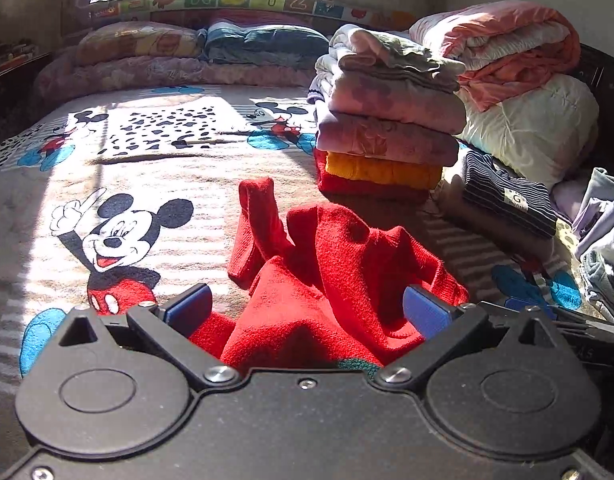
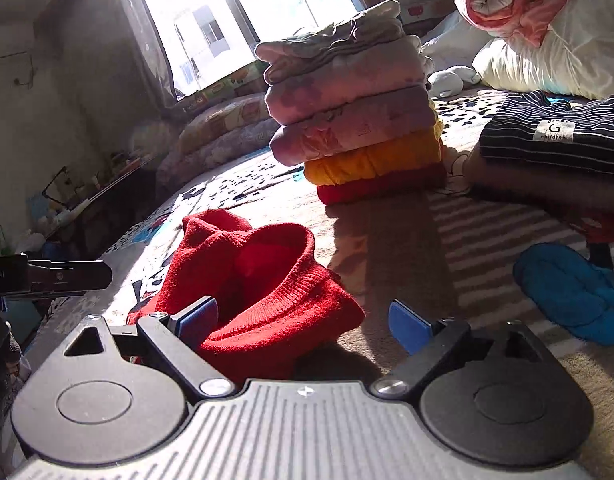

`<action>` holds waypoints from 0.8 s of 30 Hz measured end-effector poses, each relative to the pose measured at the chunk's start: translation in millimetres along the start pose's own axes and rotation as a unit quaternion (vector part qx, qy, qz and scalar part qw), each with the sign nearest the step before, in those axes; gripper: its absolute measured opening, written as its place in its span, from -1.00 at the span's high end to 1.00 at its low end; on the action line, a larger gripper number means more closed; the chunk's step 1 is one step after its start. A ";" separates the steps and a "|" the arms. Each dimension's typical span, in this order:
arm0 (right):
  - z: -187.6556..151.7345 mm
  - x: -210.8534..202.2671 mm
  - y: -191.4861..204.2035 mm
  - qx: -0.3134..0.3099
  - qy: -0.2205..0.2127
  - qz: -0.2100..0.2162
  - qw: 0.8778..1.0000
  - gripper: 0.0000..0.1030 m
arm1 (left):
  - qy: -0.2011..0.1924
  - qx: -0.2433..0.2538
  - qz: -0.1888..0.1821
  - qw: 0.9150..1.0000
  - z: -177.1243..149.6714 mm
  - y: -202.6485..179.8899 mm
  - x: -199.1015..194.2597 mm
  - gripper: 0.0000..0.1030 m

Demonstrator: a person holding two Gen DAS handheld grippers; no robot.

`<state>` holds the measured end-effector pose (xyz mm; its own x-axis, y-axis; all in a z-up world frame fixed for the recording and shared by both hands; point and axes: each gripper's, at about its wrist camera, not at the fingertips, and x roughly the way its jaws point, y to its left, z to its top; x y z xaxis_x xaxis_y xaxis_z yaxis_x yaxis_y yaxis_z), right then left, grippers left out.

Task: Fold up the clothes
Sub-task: 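Reach both grippers to the red sweater and close on its edges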

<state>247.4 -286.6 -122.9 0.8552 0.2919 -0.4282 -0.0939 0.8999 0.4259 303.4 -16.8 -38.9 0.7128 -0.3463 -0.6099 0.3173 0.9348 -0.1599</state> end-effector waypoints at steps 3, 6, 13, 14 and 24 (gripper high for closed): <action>-3.2 9.6 -7.9 -0.019 -0.003 0.018 1.000 -0.39 | 0.005 -0.028 -0.021 0.999 16.0 3.4 14.5 -0.99; -1.8 12.2 -13.1 -0.020 -0.008 0.043 0.999 -0.39 | 0.015 -0.061 -0.050 0.997 31.5 5.2 30.4 -0.97; 4.9 19.2 -21.5 -0.023 -0.020 0.064 0.997 -0.39 | 0.058 -0.071 -0.052 0.994 55.8 -5.2 72.4 -0.79; 7.0 20.8 -22.7 -0.026 -0.022 0.066 0.997 -0.39 | 0.066 -0.068 -0.049 0.994 57.2 -5.9 78.4 -0.71; 6.6 43.5 -29.2 -0.031 0.023 0.099 0.994 0.14 | 0.124 -0.075 -0.042 0.989 59.6 -3.8 110.7 0.47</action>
<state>290.7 -302.4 -148.7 0.7926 0.4788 -0.3776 -0.2903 0.8409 0.4567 418.4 -63.4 -59.5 0.5071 -0.4109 -0.7576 0.2594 0.9110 -0.3205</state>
